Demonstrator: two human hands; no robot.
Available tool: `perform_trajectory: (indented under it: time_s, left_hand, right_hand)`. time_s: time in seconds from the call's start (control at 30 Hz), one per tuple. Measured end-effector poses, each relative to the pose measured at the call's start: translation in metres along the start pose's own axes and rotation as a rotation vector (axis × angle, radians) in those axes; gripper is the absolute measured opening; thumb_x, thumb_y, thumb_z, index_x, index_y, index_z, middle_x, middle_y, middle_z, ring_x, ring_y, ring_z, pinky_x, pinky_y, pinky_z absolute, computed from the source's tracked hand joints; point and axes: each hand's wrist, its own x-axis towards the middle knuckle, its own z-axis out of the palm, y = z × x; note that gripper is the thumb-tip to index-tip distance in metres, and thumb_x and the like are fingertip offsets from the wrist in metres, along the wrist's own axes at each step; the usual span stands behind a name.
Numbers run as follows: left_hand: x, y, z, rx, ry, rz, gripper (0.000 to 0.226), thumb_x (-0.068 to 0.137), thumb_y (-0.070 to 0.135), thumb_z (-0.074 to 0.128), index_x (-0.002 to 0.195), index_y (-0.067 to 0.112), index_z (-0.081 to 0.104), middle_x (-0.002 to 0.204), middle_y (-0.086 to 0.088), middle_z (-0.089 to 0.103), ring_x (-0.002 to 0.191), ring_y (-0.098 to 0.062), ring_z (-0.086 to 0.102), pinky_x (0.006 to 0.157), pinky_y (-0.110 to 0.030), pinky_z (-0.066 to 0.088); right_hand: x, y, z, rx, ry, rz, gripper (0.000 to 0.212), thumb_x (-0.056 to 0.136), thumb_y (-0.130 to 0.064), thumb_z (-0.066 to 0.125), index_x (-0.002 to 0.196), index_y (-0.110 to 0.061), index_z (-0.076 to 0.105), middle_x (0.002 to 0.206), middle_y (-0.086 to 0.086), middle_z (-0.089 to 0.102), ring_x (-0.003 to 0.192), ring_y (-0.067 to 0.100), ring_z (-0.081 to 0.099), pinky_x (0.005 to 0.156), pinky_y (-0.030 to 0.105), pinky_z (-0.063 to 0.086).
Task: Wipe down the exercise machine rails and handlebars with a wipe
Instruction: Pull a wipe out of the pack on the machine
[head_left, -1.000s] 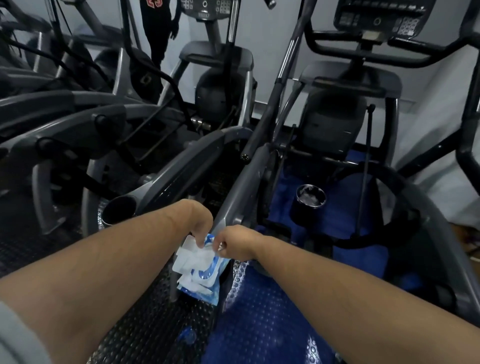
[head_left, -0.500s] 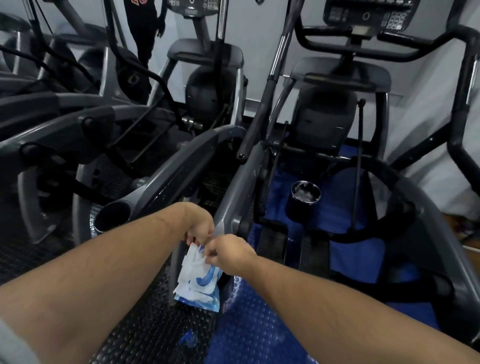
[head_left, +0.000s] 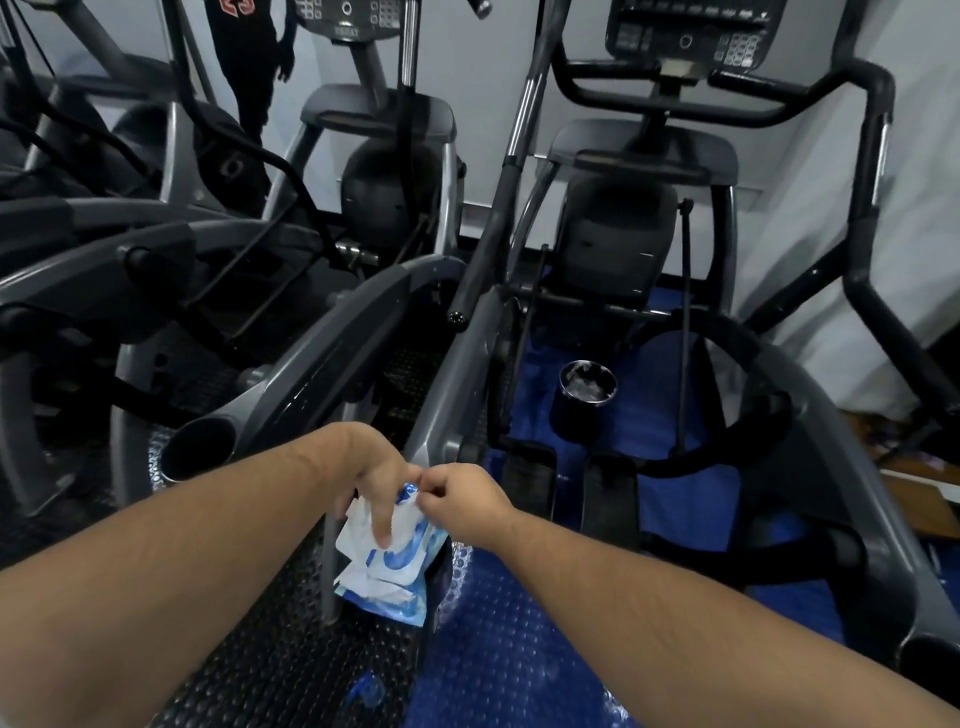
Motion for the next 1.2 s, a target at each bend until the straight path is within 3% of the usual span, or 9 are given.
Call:
perform_trajectory:
  time_s: [0.13, 0.27, 0.37, 0.47, 0.7, 0.87, 1.0, 1.1, 1.2]
  left_hand:
    - [-0.005, 0.001, 0.002, 0.077, 0.055, 0.047, 0.103, 0.065, 0.025, 0.091, 0.145, 0.047, 0.029, 0.148, 0.001, 0.035, 0.13, -0.031, 0.045, 0.091, -0.041, 0.053]
    - [-0.009, 0.003, 0.005, 0.247, 0.204, 0.072, 0.1, 0.066, 0.045, 0.087, 0.147, 0.038, 0.029, 0.141, 0.003, 0.032, 0.129, -0.026, 0.041, 0.088, -0.038, 0.044]
    - [-0.006, 0.004, 0.01, 0.286, 0.291, 0.17, 0.091, 0.064, 0.047, 0.087, 0.14, 0.037, 0.039, 0.136, 0.007, 0.031, 0.124, -0.018, 0.042, 0.101, -0.037, 0.041]
    - [-0.006, 0.009, 0.016, 0.385, 0.367, 0.247, 0.08, 0.067, 0.048, 0.085, 0.136, 0.037, 0.045, 0.13, 0.007, 0.035, 0.113, -0.012, 0.039, 0.096, -0.031, 0.039]
    - [0.005, -0.002, 0.03, 0.493, 0.479, 0.182, 0.085, 0.054, 0.072, 0.072, 0.131, 0.051, 0.042, 0.125, 0.013, 0.031, 0.123, -0.023, 0.035, 0.095, -0.05, 0.039]
    - [0.012, -0.009, 0.038, 0.478, 0.523, 0.183, 0.099, 0.049, 0.075, 0.068, 0.138, 0.047, 0.033, 0.142, 0.011, 0.03, 0.134, -0.028, 0.028, 0.101, -0.057, 0.031]
    - [0.027, -0.021, 0.048, 0.467, 0.502, 0.112, 0.096, 0.038, 0.09, 0.06, 0.123, 0.047, 0.052, 0.132, 0.005, 0.048, 0.124, -0.024, 0.031, 0.101, -0.05, 0.028]
    - [0.025, -0.02, 0.046, 0.473, 0.473, 0.117, 0.084, 0.054, 0.083, 0.064, 0.121, 0.032, 0.061, 0.116, 0.009, 0.055, 0.13, -0.021, 0.031, 0.102, -0.05, 0.025]
    - [0.018, -0.017, 0.046, 0.372, 0.495, 0.083, 0.102, 0.052, 0.079, 0.071, 0.137, 0.027, 0.05, 0.138, 0.003, 0.041, 0.132, -0.027, 0.029, 0.109, -0.05, 0.028]
  right_hand:
    - [0.002, 0.009, 0.001, 0.138, 0.071, 0.064, 0.019, 0.088, -0.022, 0.058, 0.07, -0.025, 0.065, 0.066, -0.003, 0.065, 0.062, 0.014, 0.062, 0.068, 0.039, 0.059]
    - [0.0, 0.008, 0.001, 0.254, 0.126, 0.088, 0.022, 0.094, -0.011, 0.053, 0.073, -0.016, 0.057, 0.069, 0.012, 0.066, 0.052, 0.017, 0.061, 0.051, 0.03, 0.051]
    - [0.002, 0.008, 0.0, 0.241, 0.129, 0.069, 0.016, 0.093, -0.01, 0.051, 0.08, -0.009, 0.06, 0.08, 0.017, 0.072, 0.056, 0.016, 0.06, 0.056, 0.035, 0.057]
    - [0.007, 0.01, 0.003, 0.182, 0.123, 0.071, 0.015, 0.09, -0.019, 0.053, 0.078, -0.019, 0.061, 0.079, 0.009, 0.073, 0.061, 0.017, 0.062, 0.065, 0.044, 0.059]
    - [0.004, 0.004, 0.003, 0.2, 0.128, 0.028, 0.015, 0.092, -0.016, 0.052, 0.08, -0.016, 0.06, 0.078, 0.011, 0.071, 0.064, 0.018, 0.062, 0.067, 0.044, 0.058]
    - [0.003, -0.005, 0.001, 0.403, 0.187, 0.032, 0.017, 0.1, -0.015, 0.048, 0.086, -0.009, 0.058, 0.072, 0.02, 0.066, 0.058, 0.021, 0.062, 0.057, 0.04, 0.056]
    - [0.007, -0.016, -0.017, 0.539, 0.182, 0.078, 0.017, 0.098, -0.009, 0.045, 0.083, -0.009, 0.053, 0.067, 0.017, 0.066, 0.054, 0.019, 0.063, 0.052, 0.031, 0.055]
    - [0.01, -0.016, -0.022, 0.554, 0.202, 0.087, 0.016, 0.097, -0.009, 0.043, 0.086, -0.007, 0.053, 0.067, 0.016, 0.067, 0.057, 0.022, 0.066, 0.056, 0.035, 0.058]
    - [0.014, -0.017, -0.022, 0.633, 0.286, 0.078, 0.018, 0.102, -0.013, 0.041, 0.094, -0.002, 0.051, 0.071, 0.018, 0.065, 0.059, 0.024, 0.066, 0.058, 0.039, 0.058]
